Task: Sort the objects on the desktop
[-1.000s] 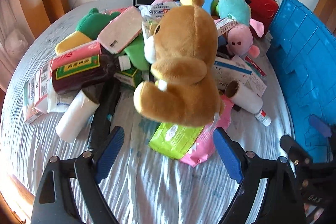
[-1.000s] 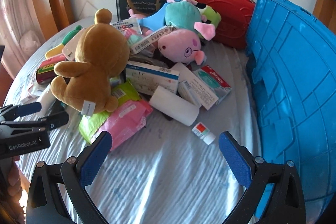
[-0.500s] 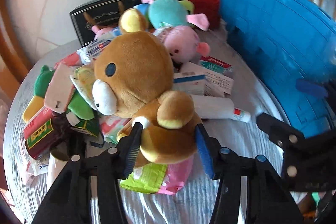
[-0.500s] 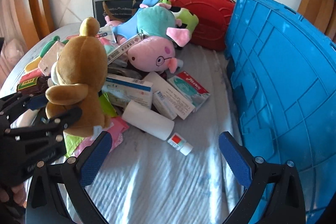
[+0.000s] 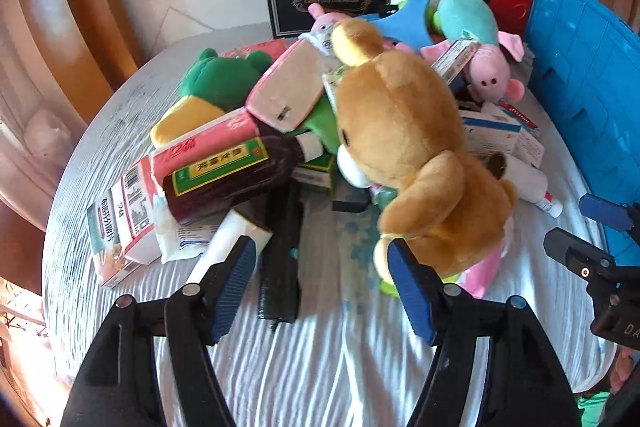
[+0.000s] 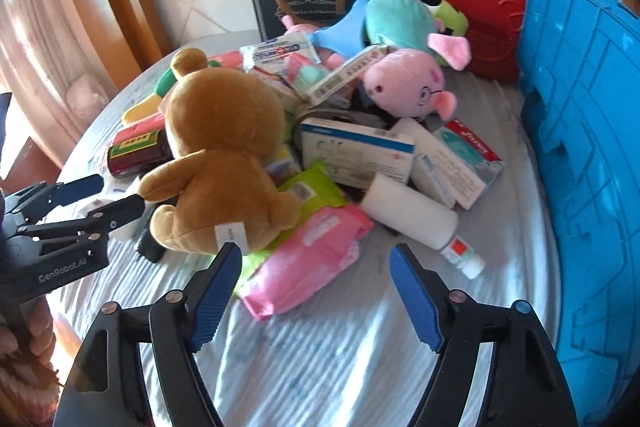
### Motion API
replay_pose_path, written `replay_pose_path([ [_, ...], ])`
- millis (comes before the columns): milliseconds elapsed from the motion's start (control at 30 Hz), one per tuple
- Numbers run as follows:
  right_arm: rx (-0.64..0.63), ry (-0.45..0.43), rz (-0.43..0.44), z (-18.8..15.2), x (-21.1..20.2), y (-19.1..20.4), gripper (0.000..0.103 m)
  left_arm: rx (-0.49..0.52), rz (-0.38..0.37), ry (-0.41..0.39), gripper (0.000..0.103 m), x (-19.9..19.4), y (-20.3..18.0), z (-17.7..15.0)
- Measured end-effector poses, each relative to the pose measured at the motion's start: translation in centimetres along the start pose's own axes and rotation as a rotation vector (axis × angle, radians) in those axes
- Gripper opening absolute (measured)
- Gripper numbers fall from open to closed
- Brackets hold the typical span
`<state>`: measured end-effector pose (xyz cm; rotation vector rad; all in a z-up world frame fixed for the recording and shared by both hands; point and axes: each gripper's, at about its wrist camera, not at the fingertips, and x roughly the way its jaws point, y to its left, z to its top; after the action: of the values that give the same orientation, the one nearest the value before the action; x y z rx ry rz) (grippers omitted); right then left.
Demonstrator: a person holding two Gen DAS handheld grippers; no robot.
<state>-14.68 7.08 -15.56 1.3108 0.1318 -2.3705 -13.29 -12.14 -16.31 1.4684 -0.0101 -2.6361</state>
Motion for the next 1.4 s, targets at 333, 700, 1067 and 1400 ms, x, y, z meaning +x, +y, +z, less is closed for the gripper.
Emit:
replay_pose_path([
  [333, -0.009, 0.065, -0.057, -0.8, 5.4, 7.6, 0.102, 0.047, -0.058, 0.068, 0.068, 3.0, 3.7, -1.1],
  [700, -0.048, -0.013, -0.418, 2.6, 2.4, 0.6, 0.08, 0.125, -0.18, 0.008, 0.068, 2.8, -2.3, 3.1],
  [1067, 0.203, -0.047, -0.203, 3.9, 0.8, -8.0, 0.096, 0.304, -0.114, -0.039, 0.082, 3.6, -10.4, 10.2],
  [1400, 0.322, -0.037, -0.12, 3.5, 2.5, -3.1, 0.064, 0.471, -0.233, -0.001, 0.085, 6.3, -8.4, 10.0],
])
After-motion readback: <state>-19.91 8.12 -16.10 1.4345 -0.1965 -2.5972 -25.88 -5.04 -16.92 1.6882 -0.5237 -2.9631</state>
